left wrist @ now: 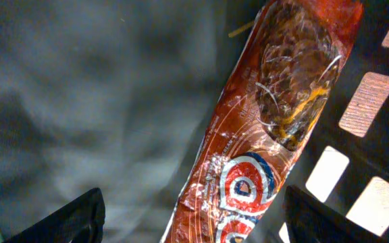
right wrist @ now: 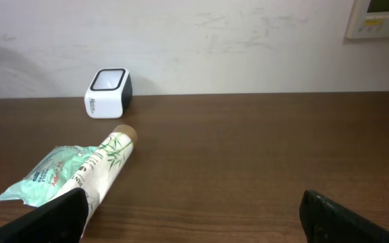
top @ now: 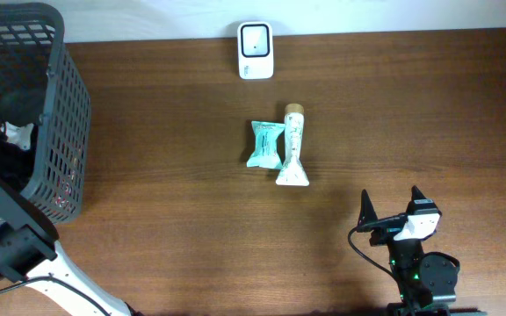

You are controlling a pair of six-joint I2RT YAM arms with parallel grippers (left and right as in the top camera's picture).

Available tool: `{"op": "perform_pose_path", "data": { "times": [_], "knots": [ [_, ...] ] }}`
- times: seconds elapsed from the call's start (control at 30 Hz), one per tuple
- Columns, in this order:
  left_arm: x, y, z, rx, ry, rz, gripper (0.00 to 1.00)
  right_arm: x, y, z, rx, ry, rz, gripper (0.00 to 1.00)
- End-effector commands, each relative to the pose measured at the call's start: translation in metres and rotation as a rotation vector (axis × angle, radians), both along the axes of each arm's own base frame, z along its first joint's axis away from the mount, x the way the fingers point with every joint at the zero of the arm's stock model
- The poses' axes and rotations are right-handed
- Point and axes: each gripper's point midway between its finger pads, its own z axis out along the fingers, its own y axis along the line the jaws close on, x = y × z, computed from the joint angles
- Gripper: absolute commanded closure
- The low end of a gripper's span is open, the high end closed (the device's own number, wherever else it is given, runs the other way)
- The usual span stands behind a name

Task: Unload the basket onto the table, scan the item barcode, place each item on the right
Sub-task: 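Reach the left gripper into the basket and grasp the red snack bar, then carry the red snack bar to the scanner and place it on the table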

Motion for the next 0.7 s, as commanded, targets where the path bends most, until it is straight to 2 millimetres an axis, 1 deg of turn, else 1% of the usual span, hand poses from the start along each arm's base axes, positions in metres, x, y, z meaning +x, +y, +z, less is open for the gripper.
{"op": "perform_pose_path", "data": {
  "times": [0.0, 0.03, 0.07, 0.17, 0.2, 0.27, 0.3, 0.33, 0.37, 0.4, 0.47, 0.5, 0.53, 0.6, 0.63, 0.67],
  "knots": [
    [-0.004, -0.008, -0.004, -0.021, -0.007, -0.044, 0.14, 0.0, -0.002, -0.003, 0.003, 0.002, -0.009, 0.01],
    [-0.003, -0.007, -0.006, -0.019, -0.009, -0.043, 0.2, 0.0, -0.002, -0.003, 0.003, 0.002, -0.009, 0.01],
    [-0.003, -0.007, -0.007, -0.015, -0.013, -0.043, 0.23, 0.0, -0.002, -0.003, 0.003, 0.002, -0.009, 0.01],
    [0.002, -0.008, -0.007, 0.006, -0.017, -0.059, 0.22, 0.0, -0.002, -0.003, 0.003, 0.002, -0.009, 0.01],
    [0.004, -0.008, -0.008, 0.037, -0.002, -0.075, 0.23, 0.0, -0.002, -0.003, 0.003, 0.002, -0.009, 0.01],
    [0.014, -0.017, -0.008, 0.054, -0.011, -0.107, 0.24, 0.0, -0.002, -0.003, 0.003, 0.002, -0.009, 0.01],
    [0.018, -0.021, -0.009, 0.065, -0.012, -0.122, 0.27, 0.0, -0.002, -0.003, 0.003, 0.002, -0.009, 0.01],
    [0.019, -0.021, -0.01, 0.097, 0.005, -0.127, 0.34, 0.0, -0.002, -0.003, 0.003, 0.002, -0.009, 0.01],
    [0.018, -0.016, -0.012, 0.148, 0.034, -0.096, 0.39, 0.0, -0.002, -0.003, 0.003, 0.002, -0.009, 0.01],
    [0.016, -0.014, -0.014, 0.17, 0.053, -0.085, 0.43, 0.0, -0.002, -0.003, 0.003, 0.002, -0.009, 0.01],
    [0.003, -0.016, -0.024, 0.169, 0.101, -0.09, 0.49, 0.0, -0.002, -0.003, 0.003, 0.002, -0.009, 0.01],
    [0.0, -0.016, -0.028, 0.172, 0.111, -0.089, 0.57, 0.0, -0.002, -0.003, 0.003, 0.002, -0.009, 0.01],
    [-0.002, -0.011, -0.028, 0.195, 0.123, -0.069, 0.75, 0.0, -0.002, -0.003, 0.003, 0.002, -0.009, 0.01],
    [0.0, -0.008, -0.025, 0.209, 0.121, -0.041, 0.92, 0.0, -0.002, -0.003, 0.003, 0.002, -0.009, 0.01],
    [0.007, -0.004, -0.018, 0.221, 0.1, -0.004, 1.0, 0.0, -0.002, -0.003, 0.003, 0.002, -0.009, 0.01],
    [0.014, 0.0, -0.01, 0.234, 0.077, 0.033, 1.0, 0.0, -0.002, -0.003, 0.003, 0.002, -0.009, 0.02]
  ]
}}
